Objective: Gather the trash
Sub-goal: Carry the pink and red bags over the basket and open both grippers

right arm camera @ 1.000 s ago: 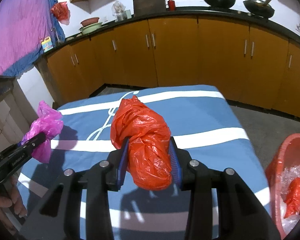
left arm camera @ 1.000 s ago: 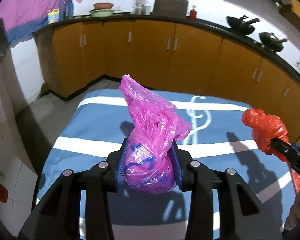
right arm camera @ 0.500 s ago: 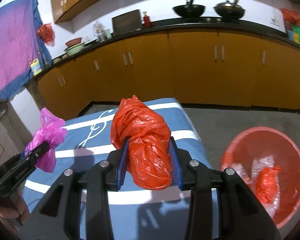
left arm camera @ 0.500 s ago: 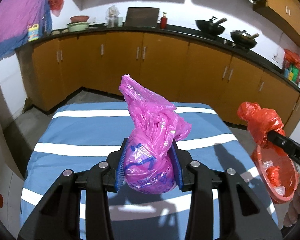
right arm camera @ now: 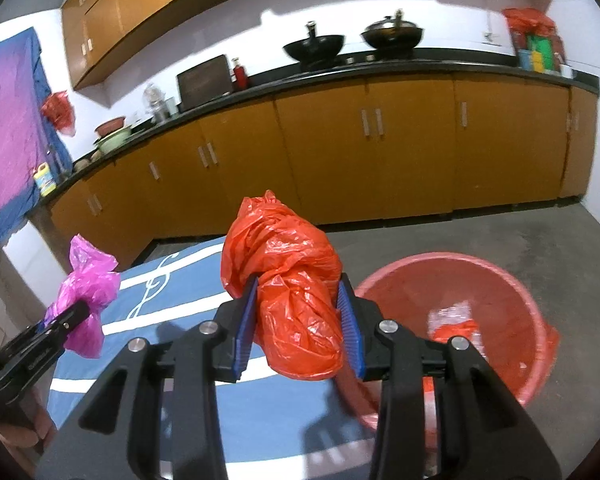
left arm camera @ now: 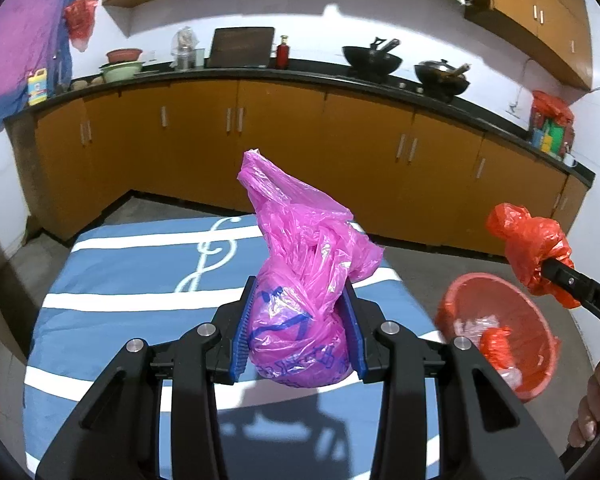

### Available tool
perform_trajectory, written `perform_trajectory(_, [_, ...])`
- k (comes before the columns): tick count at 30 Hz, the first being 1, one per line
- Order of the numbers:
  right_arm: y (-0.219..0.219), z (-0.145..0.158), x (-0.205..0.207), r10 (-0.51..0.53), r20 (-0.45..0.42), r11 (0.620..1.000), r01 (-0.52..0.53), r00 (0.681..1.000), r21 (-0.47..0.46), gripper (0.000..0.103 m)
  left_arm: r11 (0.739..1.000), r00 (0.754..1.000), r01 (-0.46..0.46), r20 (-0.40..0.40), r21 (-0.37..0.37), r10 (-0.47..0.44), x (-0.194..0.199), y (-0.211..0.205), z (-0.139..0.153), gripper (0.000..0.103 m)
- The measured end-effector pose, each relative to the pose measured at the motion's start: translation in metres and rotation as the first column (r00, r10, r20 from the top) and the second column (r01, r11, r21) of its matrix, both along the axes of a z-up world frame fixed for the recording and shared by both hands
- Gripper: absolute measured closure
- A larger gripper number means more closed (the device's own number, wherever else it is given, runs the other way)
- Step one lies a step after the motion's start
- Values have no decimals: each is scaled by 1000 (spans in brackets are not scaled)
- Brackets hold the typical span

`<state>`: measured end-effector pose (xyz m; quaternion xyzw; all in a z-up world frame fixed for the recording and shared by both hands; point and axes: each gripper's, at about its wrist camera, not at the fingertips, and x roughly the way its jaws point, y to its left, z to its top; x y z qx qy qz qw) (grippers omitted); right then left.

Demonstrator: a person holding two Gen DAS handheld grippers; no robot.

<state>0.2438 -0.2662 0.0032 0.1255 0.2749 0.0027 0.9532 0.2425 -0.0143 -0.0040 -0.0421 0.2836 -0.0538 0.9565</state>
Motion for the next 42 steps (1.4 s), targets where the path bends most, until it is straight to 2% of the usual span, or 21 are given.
perform_trajectory(11, [-59, 12, -35, -103, 25, 995, 103, 994, 5, 65, 996, 996, 85, 9, -12, -85, -9, -54, 10, 63])
perform_trajectory(20, [-102, 6, -46, -174, 17, 985, 173, 985, 17, 65, 986, 986, 166, -11, -16, -166, -11, -102, 6, 63])
perform_trajectory(28, [-128, -3, -48, -215, -2, 976, 215, 977, 23, 65, 973, 972, 230, -35, -18, -230, -12, -138, -3, 63])
perform_trajectory(42, [-157, -29, -41, -251, -60, 967, 253, 966, 33, 65, 938, 935, 347, -80, -2, -346, -12, -197, -32, 63])
